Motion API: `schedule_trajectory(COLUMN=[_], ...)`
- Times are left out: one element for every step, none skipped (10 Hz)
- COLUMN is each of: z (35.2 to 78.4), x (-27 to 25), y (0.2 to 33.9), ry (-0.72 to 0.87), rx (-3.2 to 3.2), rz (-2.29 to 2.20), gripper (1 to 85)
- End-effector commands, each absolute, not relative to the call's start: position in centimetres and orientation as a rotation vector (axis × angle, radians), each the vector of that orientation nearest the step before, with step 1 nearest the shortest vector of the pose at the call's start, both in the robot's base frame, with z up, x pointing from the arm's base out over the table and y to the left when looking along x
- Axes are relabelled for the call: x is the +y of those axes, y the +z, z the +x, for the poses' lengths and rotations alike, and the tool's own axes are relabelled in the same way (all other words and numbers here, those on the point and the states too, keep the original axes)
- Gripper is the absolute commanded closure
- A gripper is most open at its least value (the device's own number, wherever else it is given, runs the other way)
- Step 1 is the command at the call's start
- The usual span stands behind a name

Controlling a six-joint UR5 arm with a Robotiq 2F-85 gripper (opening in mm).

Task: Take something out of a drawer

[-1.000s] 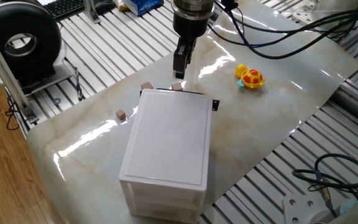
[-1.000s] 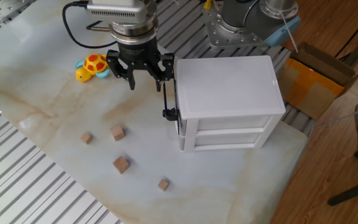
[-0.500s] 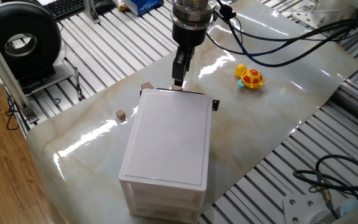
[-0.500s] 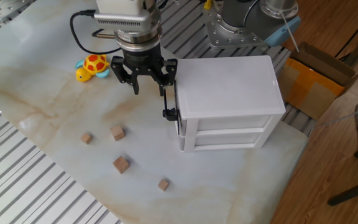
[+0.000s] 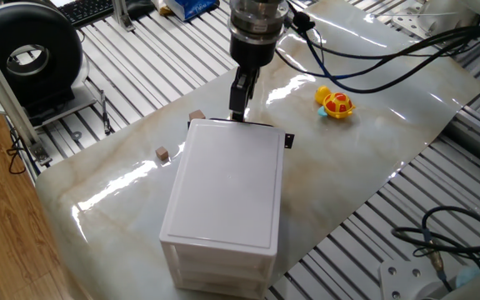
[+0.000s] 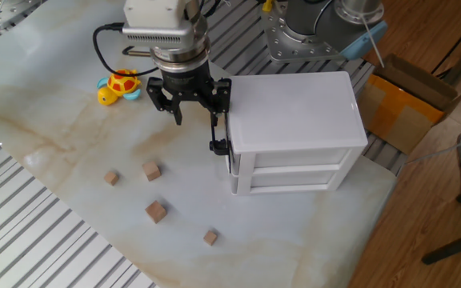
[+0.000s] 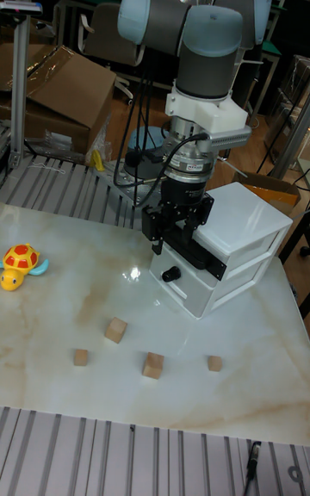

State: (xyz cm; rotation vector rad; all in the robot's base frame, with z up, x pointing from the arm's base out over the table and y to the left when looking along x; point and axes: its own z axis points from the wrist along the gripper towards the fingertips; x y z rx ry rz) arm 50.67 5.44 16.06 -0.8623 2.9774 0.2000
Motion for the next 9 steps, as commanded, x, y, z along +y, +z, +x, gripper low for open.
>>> schedule_trajectory(z=[51.06, 51.16, 51.30, 51.41, 51.41, 51.38, 51.36, 51.33, 51.26], x=[5.88, 5.80, 5.60, 5.41, 5.40, 5.49, 5.51, 5.46, 5.47], y=[15.52, 15.40, 15.29, 15.20, 15.17, 15.28, 15.31, 15.34, 15.46], ry=[0.246, 0.245, 0.243, 0.243, 0.249, 0.258, 0.260, 0.258, 0.258], rx=[2.970, 2.968, 2.967, 2.964, 2.962, 2.959, 2.958, 2.959, 2.959], rz=[-0.858, -0.863, -0.870, -0.876, -0.878, -0.877, -0.874, -0.875, -0.875], gripper=[23.7, 24.0, 24.3, 24.7, 25.0, 25.0, 25.3, 25.7, 25.7])
